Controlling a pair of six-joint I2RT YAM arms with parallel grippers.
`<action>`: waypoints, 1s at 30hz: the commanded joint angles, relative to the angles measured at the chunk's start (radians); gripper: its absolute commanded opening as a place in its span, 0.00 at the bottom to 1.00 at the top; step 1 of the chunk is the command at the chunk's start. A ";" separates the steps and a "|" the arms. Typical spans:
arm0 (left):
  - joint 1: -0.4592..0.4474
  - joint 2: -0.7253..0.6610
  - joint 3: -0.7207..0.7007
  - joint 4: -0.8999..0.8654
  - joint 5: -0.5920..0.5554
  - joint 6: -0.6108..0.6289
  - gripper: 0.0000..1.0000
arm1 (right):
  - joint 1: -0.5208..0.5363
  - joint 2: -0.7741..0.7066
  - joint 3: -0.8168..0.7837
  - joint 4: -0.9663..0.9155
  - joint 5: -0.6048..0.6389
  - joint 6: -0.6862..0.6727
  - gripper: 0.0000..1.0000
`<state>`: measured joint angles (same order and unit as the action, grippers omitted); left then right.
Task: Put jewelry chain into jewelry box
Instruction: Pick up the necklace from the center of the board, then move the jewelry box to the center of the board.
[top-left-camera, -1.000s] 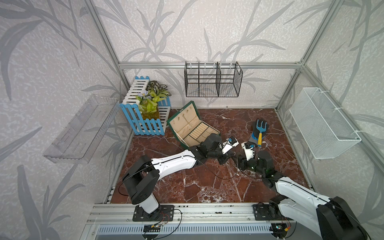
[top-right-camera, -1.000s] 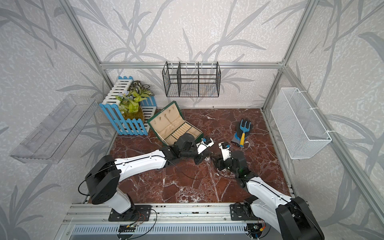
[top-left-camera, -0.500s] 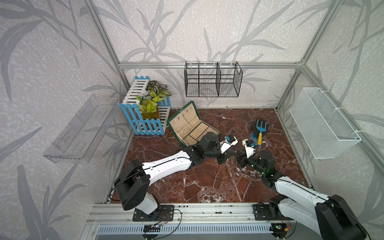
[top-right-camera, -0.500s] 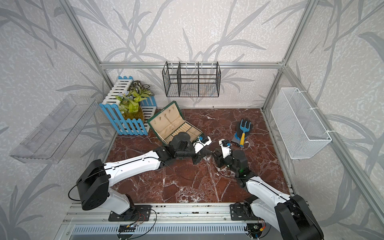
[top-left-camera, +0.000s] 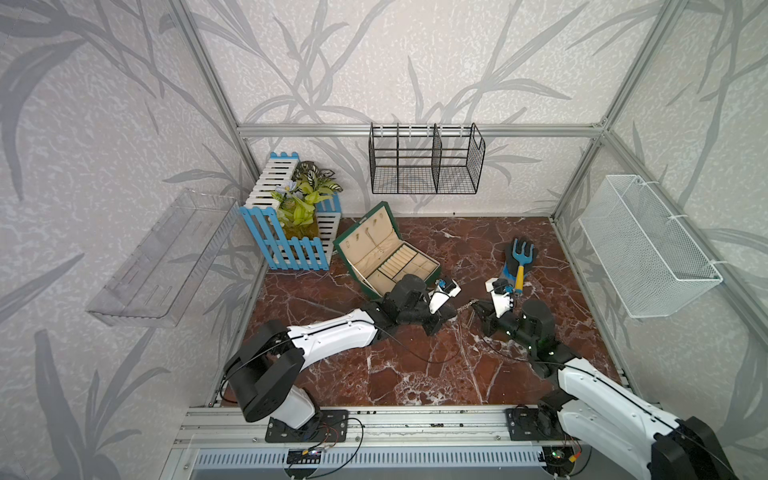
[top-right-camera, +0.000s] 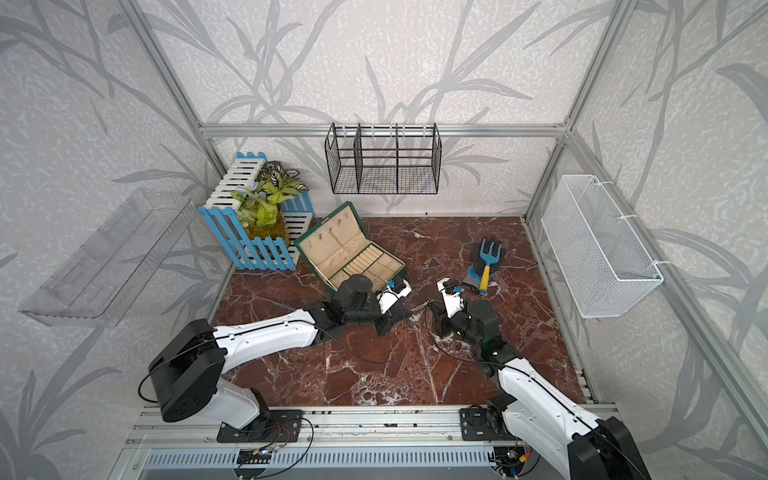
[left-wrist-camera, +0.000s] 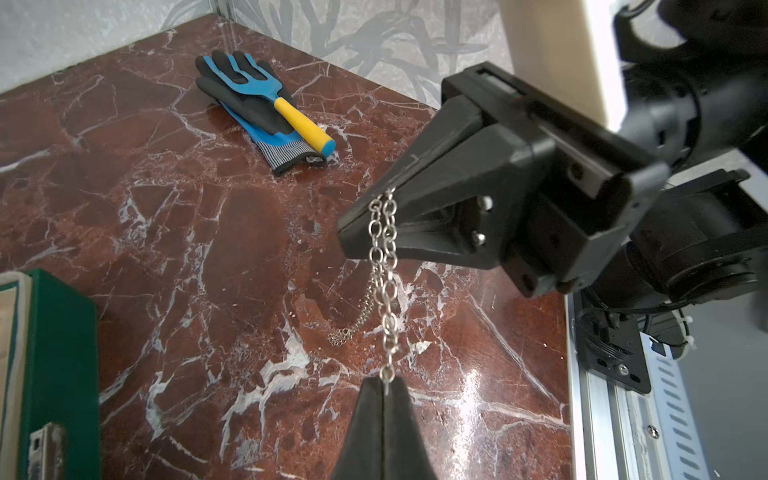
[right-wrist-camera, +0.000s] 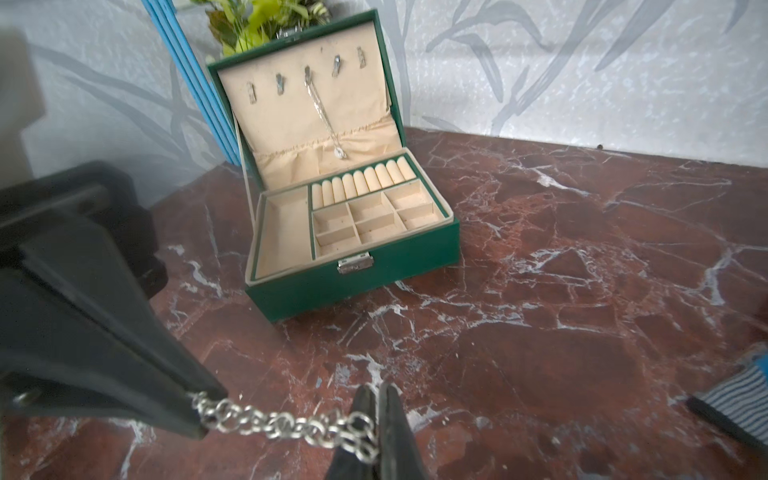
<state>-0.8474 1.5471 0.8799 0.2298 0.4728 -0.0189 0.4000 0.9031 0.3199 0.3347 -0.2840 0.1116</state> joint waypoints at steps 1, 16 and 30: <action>0.008 0.057 -0.015 0.064 0.032 -0.041 0.00 | -0.001 0.011 0.082 -0.144 0.049 -0.055 0.04; 0.169 0.161 0.165 -0.149 -0.261 -0.031 0.57 | 0.014 0.090 0.148 -0.251 0.106 0.001 0.03; 0.200 0.418 0.518 -0.471 -0.438 0.091 0.49 | 0.015 0.081 0.144 -0.263 0.097 0.028 0.03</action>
<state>-0.6460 1.9358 1.3437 -0.1440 0.0864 0.0334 0.4088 0.9894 0.4427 0.0803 -0.1913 0.1268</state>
